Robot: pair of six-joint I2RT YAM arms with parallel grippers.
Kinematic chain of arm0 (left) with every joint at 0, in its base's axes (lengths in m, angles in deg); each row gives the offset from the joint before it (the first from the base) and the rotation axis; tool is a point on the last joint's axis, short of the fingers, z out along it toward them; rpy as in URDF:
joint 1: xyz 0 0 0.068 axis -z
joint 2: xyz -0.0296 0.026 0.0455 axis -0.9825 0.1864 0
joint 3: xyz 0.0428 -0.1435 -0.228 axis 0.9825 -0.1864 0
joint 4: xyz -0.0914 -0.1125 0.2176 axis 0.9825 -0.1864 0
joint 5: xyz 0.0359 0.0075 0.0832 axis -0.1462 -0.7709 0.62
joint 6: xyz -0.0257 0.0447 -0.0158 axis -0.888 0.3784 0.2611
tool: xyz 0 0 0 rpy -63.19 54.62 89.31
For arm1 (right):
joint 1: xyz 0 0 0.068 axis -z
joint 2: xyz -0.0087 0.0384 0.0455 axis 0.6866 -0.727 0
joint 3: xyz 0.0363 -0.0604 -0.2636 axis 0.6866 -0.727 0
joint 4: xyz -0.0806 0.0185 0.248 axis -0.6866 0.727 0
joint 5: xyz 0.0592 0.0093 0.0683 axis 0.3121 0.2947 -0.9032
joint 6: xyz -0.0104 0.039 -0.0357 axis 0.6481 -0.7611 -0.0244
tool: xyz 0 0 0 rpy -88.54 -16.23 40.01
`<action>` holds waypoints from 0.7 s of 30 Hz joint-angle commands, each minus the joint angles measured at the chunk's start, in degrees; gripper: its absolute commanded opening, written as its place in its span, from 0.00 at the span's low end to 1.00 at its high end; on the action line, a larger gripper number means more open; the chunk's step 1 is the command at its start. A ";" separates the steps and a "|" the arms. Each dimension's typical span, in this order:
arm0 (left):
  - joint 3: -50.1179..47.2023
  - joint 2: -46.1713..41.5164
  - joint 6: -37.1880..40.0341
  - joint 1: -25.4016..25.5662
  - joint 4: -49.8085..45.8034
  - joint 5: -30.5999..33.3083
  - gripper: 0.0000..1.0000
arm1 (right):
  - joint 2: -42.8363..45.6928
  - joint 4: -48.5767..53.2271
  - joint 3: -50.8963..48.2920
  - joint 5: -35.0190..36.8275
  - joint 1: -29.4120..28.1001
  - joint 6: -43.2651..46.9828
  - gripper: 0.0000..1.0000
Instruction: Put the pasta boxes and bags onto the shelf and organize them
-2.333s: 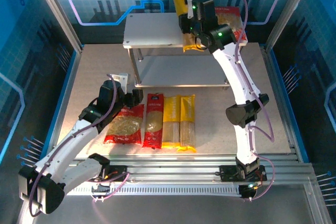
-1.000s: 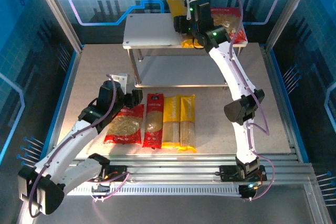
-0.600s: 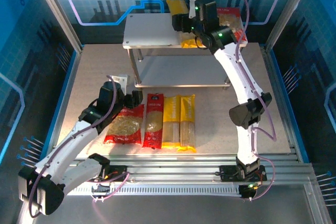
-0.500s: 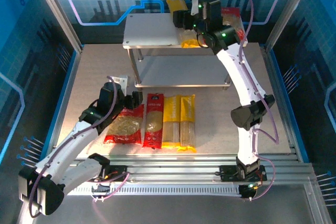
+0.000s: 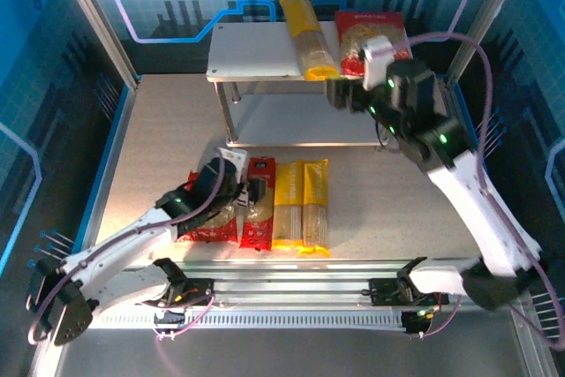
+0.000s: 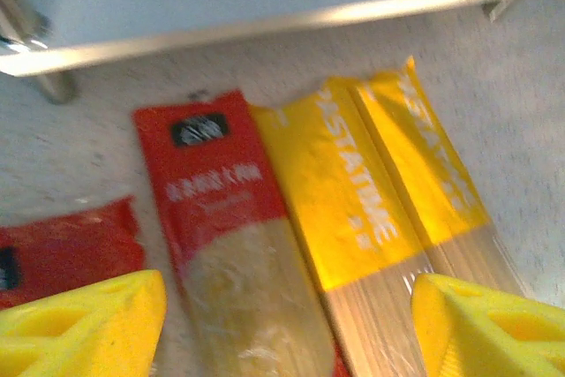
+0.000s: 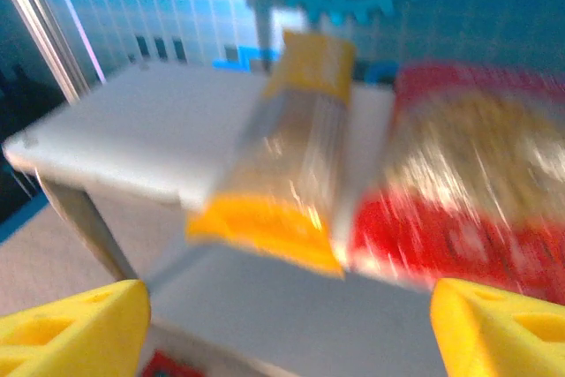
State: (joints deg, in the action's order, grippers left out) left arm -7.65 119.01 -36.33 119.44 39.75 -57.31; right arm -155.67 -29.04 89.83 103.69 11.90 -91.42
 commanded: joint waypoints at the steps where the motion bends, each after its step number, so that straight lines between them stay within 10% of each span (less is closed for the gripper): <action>1: 1.87 5.26 -4.24 4.29 -1.01 4.27 0.75 | 8.85 3.58 -9.07 3.76 0.00 -4.49 0.83; 7: 5.36 15.35 -10.07 8.31 -1.37 4.72 0.75 | 15.78 17.33 -14.85 3.41 -0.19 -8.21 0.83; 21: 5.08 24.08 -19.22 3.97 -4.69 8.15 0.82 | 17.97 13.94 -24.69 -1.37 -0.16 -9.91 0.83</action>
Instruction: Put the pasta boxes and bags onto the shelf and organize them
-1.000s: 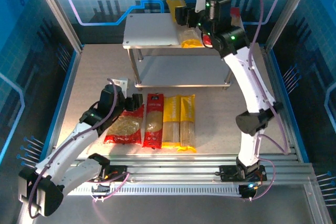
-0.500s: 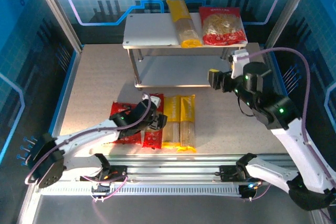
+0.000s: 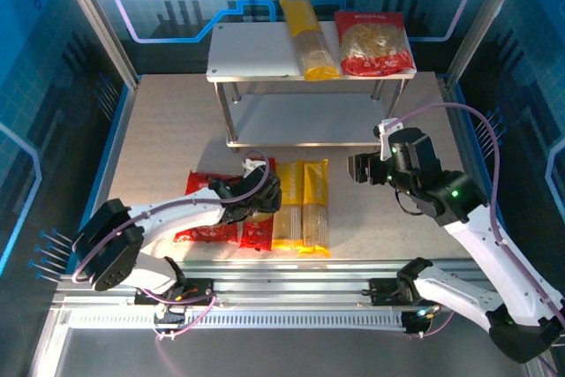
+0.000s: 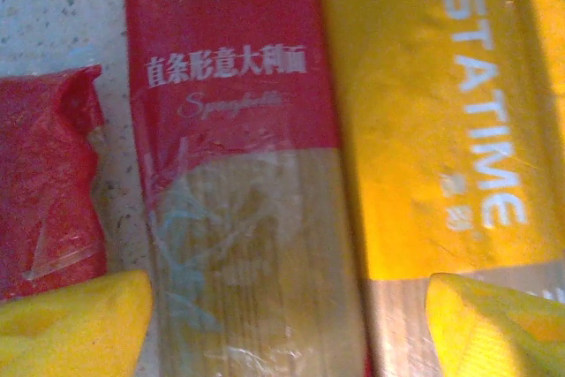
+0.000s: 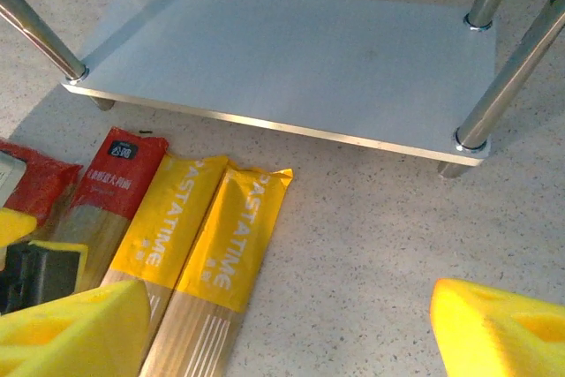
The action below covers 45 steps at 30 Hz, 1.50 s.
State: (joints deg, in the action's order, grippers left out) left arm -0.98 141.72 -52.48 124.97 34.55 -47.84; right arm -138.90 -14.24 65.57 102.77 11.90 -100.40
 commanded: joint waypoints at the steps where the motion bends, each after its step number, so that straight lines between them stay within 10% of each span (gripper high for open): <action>1: -2.02 2.07 -3.29 -1.94 1.40 -2.11 0.82 | 1.29 -0.74 -0.43 -0.26 -0.14 -0.93 0.83; 16: -0.36 14.80 -2.60 -3.28 6.89 -8.22 0.80 | 1.51 -2.19 -1.62 0.09 0.17 -0.89 0.85; 33: -2.42 6.98 3.03 -4.85 2.72 -11.60 0.22 | 0.50 -4.77 -3.32 -1.53 2.03 -0.78 0.85; 45: 3.27 -8.07 7.79 -6.43 -9.56 -10.15 0.07 | 0.51 -6.44 -4.10 -2.16 2.56 -0.96 0.85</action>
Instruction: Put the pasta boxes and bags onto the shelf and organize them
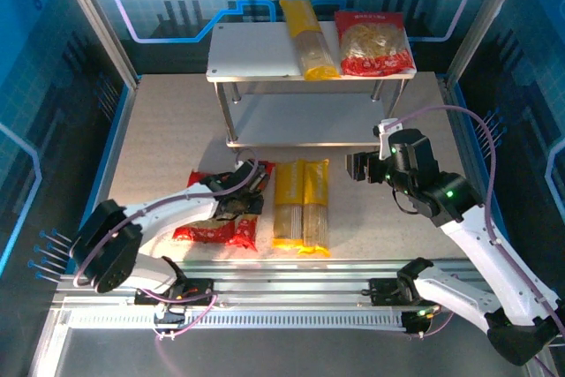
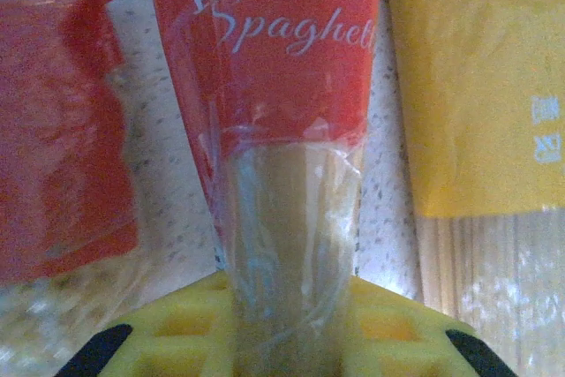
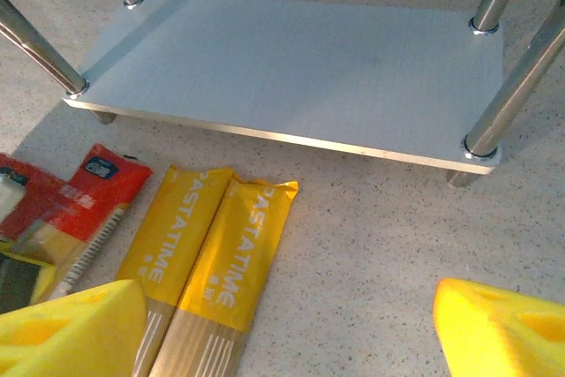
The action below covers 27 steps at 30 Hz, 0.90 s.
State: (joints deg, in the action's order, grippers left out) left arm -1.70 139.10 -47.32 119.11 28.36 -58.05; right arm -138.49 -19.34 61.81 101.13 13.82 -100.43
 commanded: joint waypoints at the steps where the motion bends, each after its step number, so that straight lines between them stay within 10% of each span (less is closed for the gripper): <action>1: 5.15 -6.97 3.06 -0.70 -5.30 0.06 0.07 | 0.01 -1.42 -0.36 -0.51 0.65 -0.90 0.85; 13: 27.11 -23.87 8.04 -1.01 -23.22 -4.86 0.10 | -3.40 -2.73 1.50 -0.24 1.23 0.72 0.85; 27: 47.77 -15.40 21.95 -2.34 -5.96 3.25 0.13 | -7.64 -6.04 1.92 -4.61 1.54 0.28 0.85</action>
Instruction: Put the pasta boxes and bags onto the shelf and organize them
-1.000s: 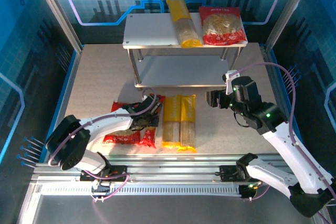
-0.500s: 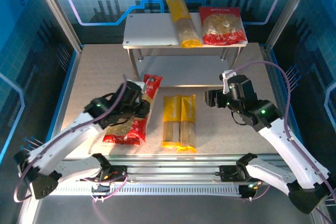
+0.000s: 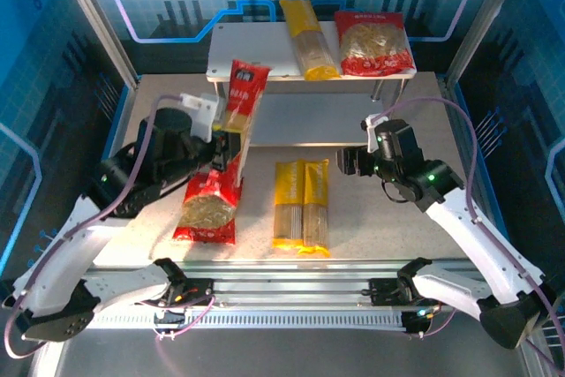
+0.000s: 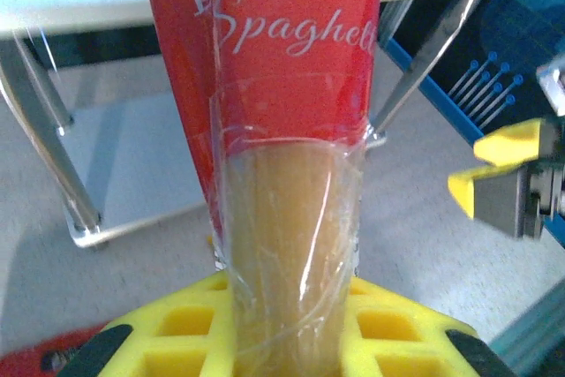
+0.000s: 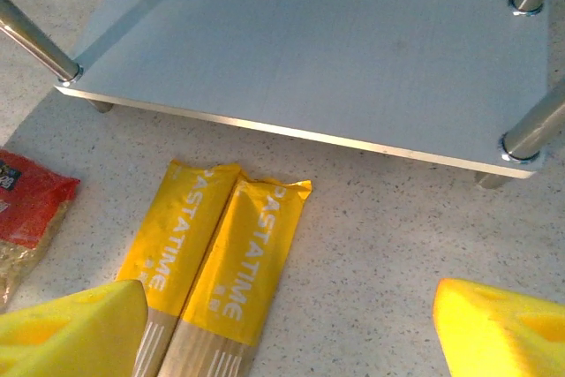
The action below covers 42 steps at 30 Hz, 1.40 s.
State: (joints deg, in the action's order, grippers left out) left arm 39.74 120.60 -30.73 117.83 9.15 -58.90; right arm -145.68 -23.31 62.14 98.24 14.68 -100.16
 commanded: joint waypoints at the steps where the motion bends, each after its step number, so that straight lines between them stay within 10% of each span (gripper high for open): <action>1: 8.45 5.30 6.03 -1.74 14.04 4.71 0.13 | -0.71 -2.33 1.53 -1.98 0.72 -0.09 0.85; 28: 51.57 45.72 -4.05 -16.02 11.23 -0.75 0.13 | -2.79 -4.78 0.34 -4.00 2.40 1.52 0.85; 42: 53.07 52.57 -7.42 -17.95 7.88 -2.30 0.31 | -0.19 -4.95 -1.36 -3.86 3.92 1.43 0.85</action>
State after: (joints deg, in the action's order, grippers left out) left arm 90.67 171.44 -37.36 100.86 12.99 -60.41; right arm -147.10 -27.05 61.64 94.81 17.69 -99.27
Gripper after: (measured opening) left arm 0.307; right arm 0.850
